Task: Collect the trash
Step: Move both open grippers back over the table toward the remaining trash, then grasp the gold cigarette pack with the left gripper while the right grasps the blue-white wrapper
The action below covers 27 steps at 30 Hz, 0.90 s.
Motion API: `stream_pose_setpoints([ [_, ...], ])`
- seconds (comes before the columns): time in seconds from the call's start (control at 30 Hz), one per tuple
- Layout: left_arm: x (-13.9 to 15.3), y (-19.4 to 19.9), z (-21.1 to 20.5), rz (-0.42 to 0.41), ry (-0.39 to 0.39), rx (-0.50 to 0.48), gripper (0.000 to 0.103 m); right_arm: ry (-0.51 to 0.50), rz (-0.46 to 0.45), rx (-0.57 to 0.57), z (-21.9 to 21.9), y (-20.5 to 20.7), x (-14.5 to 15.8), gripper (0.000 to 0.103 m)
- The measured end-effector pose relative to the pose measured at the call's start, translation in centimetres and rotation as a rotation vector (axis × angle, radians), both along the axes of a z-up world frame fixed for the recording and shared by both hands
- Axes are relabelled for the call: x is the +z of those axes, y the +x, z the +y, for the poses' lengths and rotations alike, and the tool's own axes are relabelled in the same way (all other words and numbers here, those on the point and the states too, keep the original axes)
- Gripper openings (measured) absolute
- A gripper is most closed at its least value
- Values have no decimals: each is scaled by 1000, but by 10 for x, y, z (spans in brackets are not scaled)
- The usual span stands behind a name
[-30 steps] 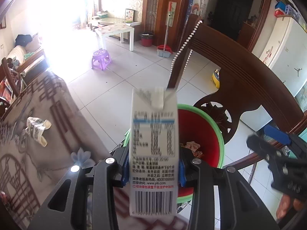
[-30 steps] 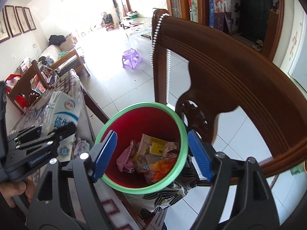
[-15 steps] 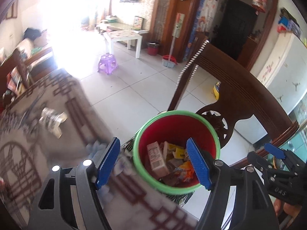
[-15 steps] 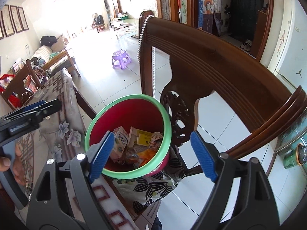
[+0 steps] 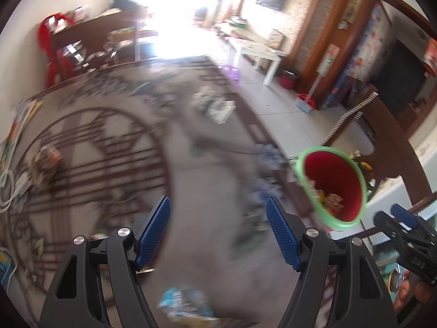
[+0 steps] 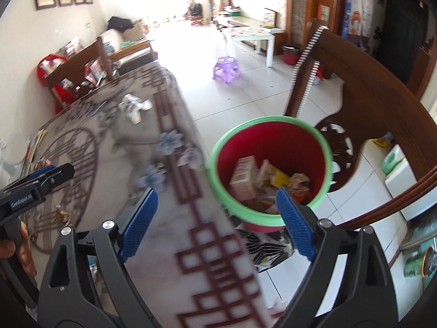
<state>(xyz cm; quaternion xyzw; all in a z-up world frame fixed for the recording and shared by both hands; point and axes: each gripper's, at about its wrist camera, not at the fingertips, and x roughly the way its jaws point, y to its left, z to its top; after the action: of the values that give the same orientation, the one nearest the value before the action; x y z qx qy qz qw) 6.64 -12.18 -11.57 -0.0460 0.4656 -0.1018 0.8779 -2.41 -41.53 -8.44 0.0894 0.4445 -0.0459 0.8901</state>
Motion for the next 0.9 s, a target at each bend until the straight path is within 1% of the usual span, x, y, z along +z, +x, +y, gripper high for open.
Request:
stream_pose_setpoints([
  [0.1, -16, 1, 46, 34, 25, 41, 71, 18, 12, 51, 34, -2, -4, 88],
  [0.23, -34, -7, 94, 64, 95, 63, 72, 59, 56, 107, 79, -8, -15, 88],
  [0.3, -39, -10, 113, 80, 101, 79, 72, 96, 86, 143, 105, -12, -26, 88],
  [0.37, -45, -15, 129, 92, 98, 86, 72, 111, 113, 190, 134, -15, -38, 88],
  [0.43, -48, -18, 138, 97, 98, 73, 73, 116, 142, 237, 162, -15, -50, 87],
  [0.47, -50, -20, 141, 95, 103, 54, 74, 121, 162, 264, 177, -15, -57, 86],
  [0.5, -52, -22, 142, 90, 113, 35, 77, 128, 174, 282, 187, -15, -63, 85],
  [0.57, -57, -25, 143, 86, 141, -15, 78, 134, 199, 309, 204, -14, -73, 82],
  [0.67, -61, -24, 146, 98, 131, -63, 78, 121, 248, 343, 224, -12, -89, 78],
  [0.7, -62, -23, 146, 99, 129, -78, 78, 111, 270, 353, 230, -12, -94, 73],
  [0.73, -63, -22, 146, 98, 132, -104, 78, 106, 282, 360, 234, -12, -98, 60],
  [0.77, -64, -21, 144, 90, 142, -134, 78, 105, 292, 365, 237, -13, -102, 52],
  [0.8, -65, -20, 141, 76, 163, -176, 78, 109, 310, 368, 239, -13, -106, 38],
  [0.83, -66, -20, 136, 57, 195, -227, 79, 121, 325, 363, 238, -14, -109, 27],
  [0.9, -68, -21, 125, 22, 248, -336, 80, 160, 331, 341, 234, -18, -110, 26],
])
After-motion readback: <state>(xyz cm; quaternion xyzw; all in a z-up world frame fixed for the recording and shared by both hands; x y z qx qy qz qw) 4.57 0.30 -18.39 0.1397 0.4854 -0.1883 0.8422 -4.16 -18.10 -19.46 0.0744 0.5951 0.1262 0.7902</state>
